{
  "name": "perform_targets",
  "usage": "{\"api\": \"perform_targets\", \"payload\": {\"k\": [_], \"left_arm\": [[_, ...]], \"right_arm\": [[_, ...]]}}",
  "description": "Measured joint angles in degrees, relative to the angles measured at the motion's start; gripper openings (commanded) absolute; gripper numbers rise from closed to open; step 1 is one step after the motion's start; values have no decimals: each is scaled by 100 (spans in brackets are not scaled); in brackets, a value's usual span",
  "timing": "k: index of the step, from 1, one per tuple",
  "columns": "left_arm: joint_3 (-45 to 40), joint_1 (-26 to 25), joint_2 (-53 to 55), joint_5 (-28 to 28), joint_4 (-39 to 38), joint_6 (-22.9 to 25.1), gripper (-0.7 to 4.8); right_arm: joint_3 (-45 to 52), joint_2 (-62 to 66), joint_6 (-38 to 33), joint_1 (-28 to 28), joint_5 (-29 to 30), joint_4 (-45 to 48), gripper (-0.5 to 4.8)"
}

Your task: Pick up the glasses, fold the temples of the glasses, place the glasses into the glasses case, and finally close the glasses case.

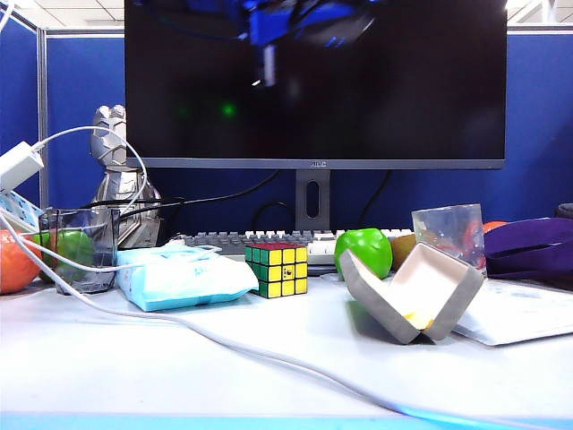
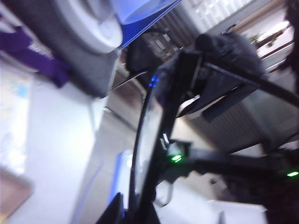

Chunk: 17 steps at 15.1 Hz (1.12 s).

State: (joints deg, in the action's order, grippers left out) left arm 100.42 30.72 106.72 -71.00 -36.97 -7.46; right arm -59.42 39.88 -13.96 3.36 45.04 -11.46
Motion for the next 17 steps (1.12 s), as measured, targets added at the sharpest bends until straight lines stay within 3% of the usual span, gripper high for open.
{"api": "perform_targets", "payload": {"k": [2, 3, 6, 8, 11, 17], "left_arm": [[0, 173, 0, -31, 1036, -1115, -6], [0, 249, 0, -31, 1475, -1523, -6], [0, 643, -9, 17, 3663, -3423, -6], [0, 844, -31, 302, 4776, -4282, -6], [2, 1029, -33, 734, 5254, -4787, -6], [0, 1397, -31, 739, 5372, -4857, -6]], "right_arm": [[-2, 0, -168, -258, 675, 0, -1], [-2, 0, -199, -356, 774, 0, -1], [-2, 0, -229, -767, 881, 0, -1], [0, -2, -232, -988, 883, 2, -1], [-2, -33, -234, -1285, 1003, 9, -1], [0, 153, -234, -1394, 793, 52, -1]]}}
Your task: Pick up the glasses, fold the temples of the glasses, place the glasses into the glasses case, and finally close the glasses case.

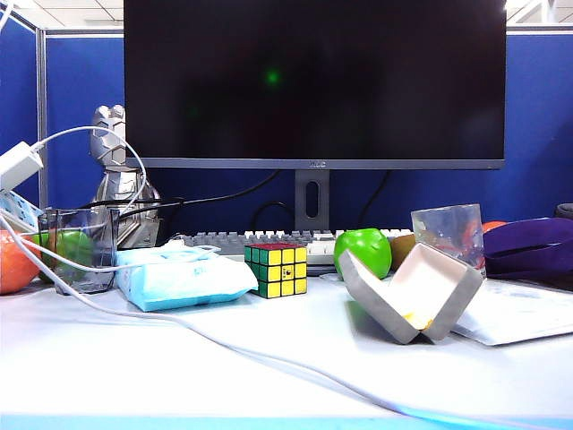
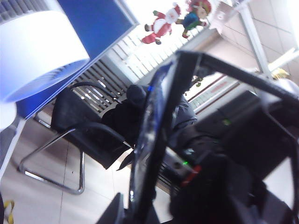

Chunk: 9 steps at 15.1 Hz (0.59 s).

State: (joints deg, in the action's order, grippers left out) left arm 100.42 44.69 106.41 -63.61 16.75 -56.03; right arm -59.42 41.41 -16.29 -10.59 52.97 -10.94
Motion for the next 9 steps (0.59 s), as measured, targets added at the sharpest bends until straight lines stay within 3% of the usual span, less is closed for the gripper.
{"api": "perform_targets", "payload": {"k": [4, 9], "left_arm": [[0, 39, -2, -122, 638, 0, -6], [0, 39, 0, -195, 793, 0, -6]], "right_arm": [[-2, -2, 2, 0, -413, 140, -1], [-2, -7, 0, 0, -1027, 308, -1]]}}
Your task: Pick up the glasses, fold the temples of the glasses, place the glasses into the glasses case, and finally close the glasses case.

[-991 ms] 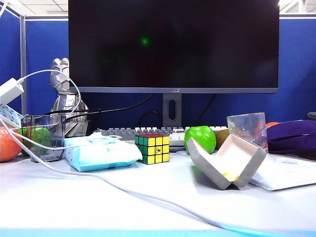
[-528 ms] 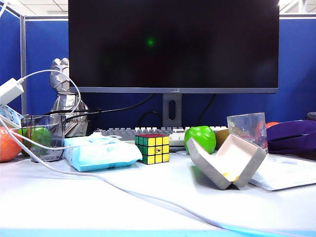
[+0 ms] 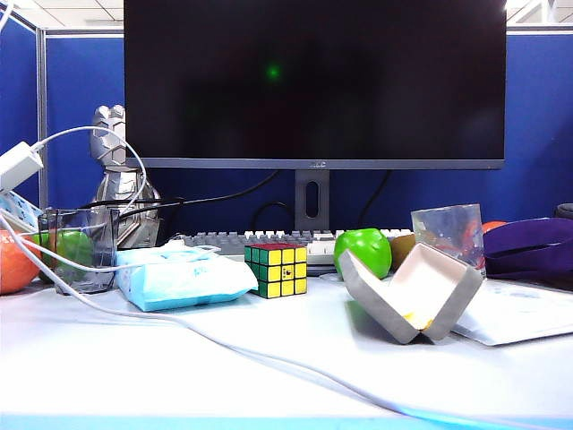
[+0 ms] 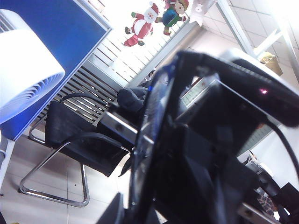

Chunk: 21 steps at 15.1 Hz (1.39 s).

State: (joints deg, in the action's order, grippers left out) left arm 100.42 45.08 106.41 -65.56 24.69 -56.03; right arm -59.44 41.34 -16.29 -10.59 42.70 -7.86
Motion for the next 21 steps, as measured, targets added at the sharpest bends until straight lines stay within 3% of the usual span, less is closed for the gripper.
{"api": "perform_targets", "payload": {"k": [7, 9, 11, 12, 14, 20, 21], "left_arm": [[0, -2, 0, 7, 295, 168, -6], [0, 13, -2, 66, 354, 286, -6], [0, 13, -2, 57, 358, 492, -6], [0, 17, -2, 7, 328, 629, -6], [0, 24, -2, -24, 105, 925, -6], [0, 103, -2, 15, -1856, 2629, -6], [0, 127, -2, 11, -1886, 2684, -6]], "right_arm": [[2, -94, -2, 2, -435, 197, -1], [2, -413, -2, 13, -807, 341, -1], [0, -776, -2, 13, -1598, 619, -1], [0, -828, -74, 9, -1652, 861, -1], [0, -850, -485, 9, -1351, 1123, -1], [0, -334, -1703, 2, 264, 1198, -1], [0, -238, -1786, 2, 396, 1191, -1]]}}
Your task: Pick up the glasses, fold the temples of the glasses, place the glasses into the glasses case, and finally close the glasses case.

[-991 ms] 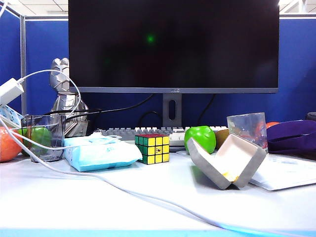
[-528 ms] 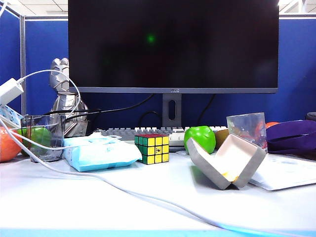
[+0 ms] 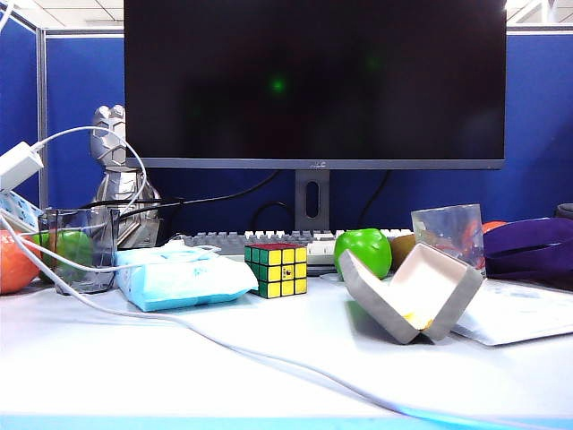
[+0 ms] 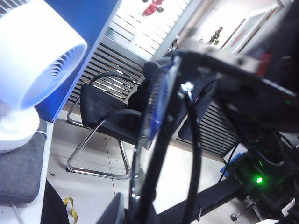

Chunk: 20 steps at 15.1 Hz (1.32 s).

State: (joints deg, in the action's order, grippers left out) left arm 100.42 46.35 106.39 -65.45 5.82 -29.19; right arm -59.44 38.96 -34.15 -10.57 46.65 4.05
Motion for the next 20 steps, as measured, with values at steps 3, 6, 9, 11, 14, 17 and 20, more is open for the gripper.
{"api": "perform_targets", "payload": {"k": [3, 6, 9, 11, 14, 17, 20], "left_arm": [[0, -24, 0, -2, -11, 28, -6], [13, -17, 0, -4, -9, -17, -6], [13, -17, -17, 0, -11, -129, -6], [20, -17, -109, 0, -7, -133, -6], [28, -17, -164, -59, -4, -208, -6], [35, -17, -251, -199, 63, -306, -6], [35, -39, -297, -297, 127, -385, -6]], "right_arm": [[0, 85, -39, 0, 142, -13, -1], [0, 79, 17, 2, 188, -286, -1], [0, 79, 452, 2, 208, -811, -1], [0, 81, 778, 2, 192, -1003, -1], [0, 105, 1058, 2, 114, -1294, -1], [0, 107, 1434, 2, 9, -1543, -1], [0, 96, 1600, -2, -210, -1628, -1]]}}
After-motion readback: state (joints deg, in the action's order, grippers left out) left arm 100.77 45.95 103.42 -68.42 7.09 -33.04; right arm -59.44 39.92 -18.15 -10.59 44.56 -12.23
